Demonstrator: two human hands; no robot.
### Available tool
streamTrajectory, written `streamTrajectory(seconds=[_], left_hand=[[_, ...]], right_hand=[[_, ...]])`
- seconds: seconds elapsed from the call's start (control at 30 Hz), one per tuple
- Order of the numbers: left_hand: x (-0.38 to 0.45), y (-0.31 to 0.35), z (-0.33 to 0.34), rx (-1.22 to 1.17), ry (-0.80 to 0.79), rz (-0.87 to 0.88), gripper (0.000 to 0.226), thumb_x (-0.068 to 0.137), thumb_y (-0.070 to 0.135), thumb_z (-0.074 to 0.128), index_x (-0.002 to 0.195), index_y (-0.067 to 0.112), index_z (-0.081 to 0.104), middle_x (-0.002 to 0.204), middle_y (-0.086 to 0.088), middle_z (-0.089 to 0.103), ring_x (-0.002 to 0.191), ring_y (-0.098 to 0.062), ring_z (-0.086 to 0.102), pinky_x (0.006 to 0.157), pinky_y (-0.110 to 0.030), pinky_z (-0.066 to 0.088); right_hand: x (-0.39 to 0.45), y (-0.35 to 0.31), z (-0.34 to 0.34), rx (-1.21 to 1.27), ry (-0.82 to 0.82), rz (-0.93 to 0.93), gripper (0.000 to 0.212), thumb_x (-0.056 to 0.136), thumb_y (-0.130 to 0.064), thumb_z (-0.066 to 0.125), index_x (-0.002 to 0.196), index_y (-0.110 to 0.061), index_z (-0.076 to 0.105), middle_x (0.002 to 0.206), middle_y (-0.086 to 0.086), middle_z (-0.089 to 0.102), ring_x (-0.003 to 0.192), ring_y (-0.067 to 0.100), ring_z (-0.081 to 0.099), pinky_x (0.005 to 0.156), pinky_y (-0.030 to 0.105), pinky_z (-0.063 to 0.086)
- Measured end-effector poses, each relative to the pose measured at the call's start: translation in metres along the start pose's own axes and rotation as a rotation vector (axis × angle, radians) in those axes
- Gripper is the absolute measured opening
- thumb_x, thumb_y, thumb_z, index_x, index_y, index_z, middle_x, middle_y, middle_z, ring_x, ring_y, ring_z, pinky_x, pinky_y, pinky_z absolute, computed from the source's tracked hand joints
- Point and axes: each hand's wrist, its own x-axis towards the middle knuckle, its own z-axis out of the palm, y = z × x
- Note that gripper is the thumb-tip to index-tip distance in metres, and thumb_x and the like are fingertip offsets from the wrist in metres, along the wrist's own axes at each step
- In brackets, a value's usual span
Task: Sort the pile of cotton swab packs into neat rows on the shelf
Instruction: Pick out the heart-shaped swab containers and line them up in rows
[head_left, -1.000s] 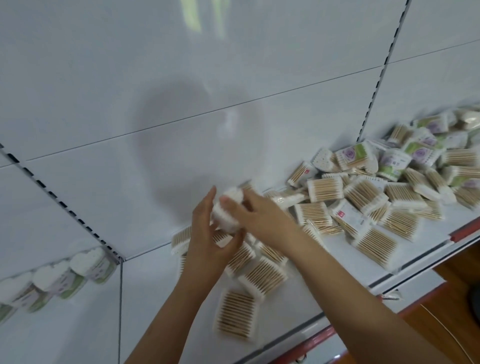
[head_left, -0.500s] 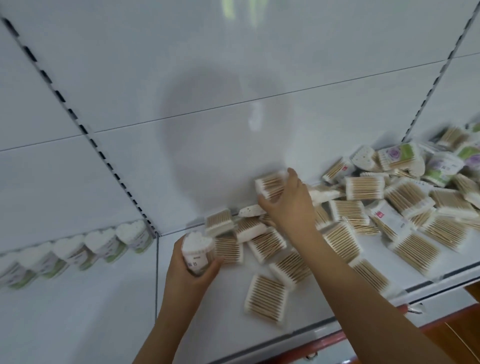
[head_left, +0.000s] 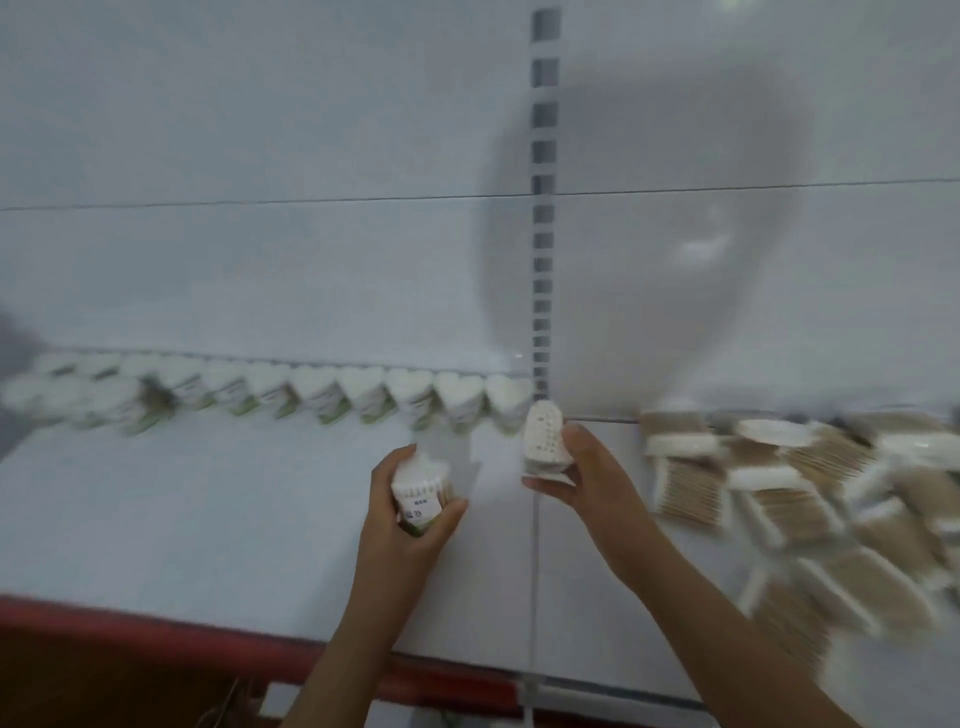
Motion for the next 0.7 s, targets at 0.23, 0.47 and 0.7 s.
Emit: streamTrajectory(seconds=[0.23, 0.47, 0.7], left_hand=[[0.018, -0.035, -0.138, 0.032, 0.212, -0.039, 0.066, 0.082, 0.02, 0.081, 0.13, 0.041, 0.04, 0.121, 0.019, 0.057, 0.103, 0.0, 0.063, 0.08, -0.02, 0.055], [0.056, -0.067, -0.259, 0.035, 0.308, -0.063, 0.068, 0.087, 0.02, 0.077, 0.135, 0.039, 0.033, 0.125, 0.014, 0.057, 0.108, -0.001, 0.063, 0.085, -0.021, 0.056], [0.118, -0.093, -0.284, 0.173, 0.317, 0.008, 0.076, 0.078, 0.051, 0.079, 0.142, 0.027, 0.046, 0.125, 0.013, 0.051, 0.121, -0.009, 0.05, 0.099, -0.025, 0.044]], right_hand=[[-0.004, 0.072, 0.145, -0.404, -0.244, 0.002, 0.032, 0.097, -0.052, 0.048, 0.125, -0.039, 0.056, 0.129, -0.014, 0.06, 0.111, -0.002, 0.059, 0.092, 0.027, 0.053], [0.024, 0.109, 0.253, -0.736, -0.352, -0.215, 0.082, 0.082, -0.039, 0.074, 0.149, -0.033, 0.029, 0.137, -0.021, 0.037, 0.123, -0.021, 0.034, 0.093, -0.005, 0.026], [0.037, 0.13, 0.282, -0.97, -0.314, -0.456, 0.089, 0.077, -0.063, 0.059, 0.152, -0.026, 0.03, 0.135, -0.015, 0.043, 0.121, -0.001, 0.043, 0.097, 0.016, 0.034]])
